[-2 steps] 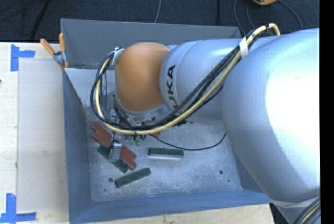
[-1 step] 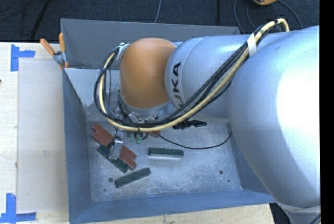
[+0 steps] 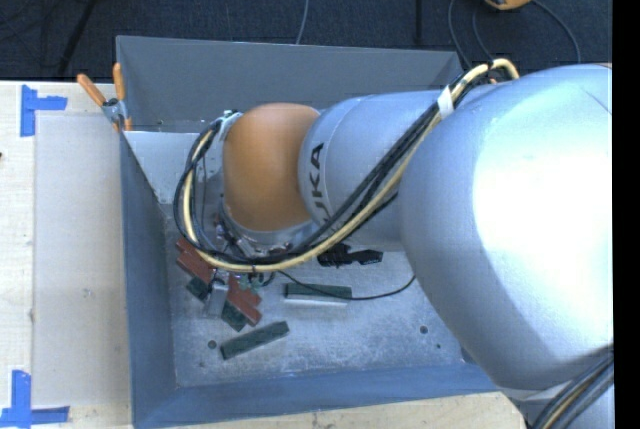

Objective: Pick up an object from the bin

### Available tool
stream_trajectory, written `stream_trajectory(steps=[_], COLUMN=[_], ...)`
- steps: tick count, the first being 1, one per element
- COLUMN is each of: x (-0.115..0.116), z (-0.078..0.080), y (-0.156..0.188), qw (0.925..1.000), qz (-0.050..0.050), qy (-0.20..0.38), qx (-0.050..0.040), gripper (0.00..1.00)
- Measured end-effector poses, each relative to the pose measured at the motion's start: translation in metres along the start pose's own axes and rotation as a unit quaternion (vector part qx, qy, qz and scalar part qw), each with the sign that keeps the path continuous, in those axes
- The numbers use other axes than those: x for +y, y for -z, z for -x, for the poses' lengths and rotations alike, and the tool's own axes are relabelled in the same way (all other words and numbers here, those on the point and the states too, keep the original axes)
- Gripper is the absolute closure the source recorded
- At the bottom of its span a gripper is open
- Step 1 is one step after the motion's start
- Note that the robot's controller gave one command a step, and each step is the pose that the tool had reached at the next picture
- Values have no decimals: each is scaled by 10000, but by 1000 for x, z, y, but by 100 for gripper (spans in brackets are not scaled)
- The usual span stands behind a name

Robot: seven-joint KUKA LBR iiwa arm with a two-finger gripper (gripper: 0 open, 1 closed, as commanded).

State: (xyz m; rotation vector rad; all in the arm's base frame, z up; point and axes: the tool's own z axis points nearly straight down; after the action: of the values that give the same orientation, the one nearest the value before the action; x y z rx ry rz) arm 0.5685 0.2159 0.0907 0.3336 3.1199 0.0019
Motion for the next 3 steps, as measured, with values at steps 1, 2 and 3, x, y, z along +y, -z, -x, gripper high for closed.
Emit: stream_trajectory(steps=[1, 2, 3], x=[-3, -3, -3], z=[-14, -14, -14], y=[-21, -21, -21], qw=[9802, 9802, 9801], qz=[-20, -19, -19], qy=[-1979, -1979, -1982], qx=[30, 29, 30], gripper=[100, 100, 100])
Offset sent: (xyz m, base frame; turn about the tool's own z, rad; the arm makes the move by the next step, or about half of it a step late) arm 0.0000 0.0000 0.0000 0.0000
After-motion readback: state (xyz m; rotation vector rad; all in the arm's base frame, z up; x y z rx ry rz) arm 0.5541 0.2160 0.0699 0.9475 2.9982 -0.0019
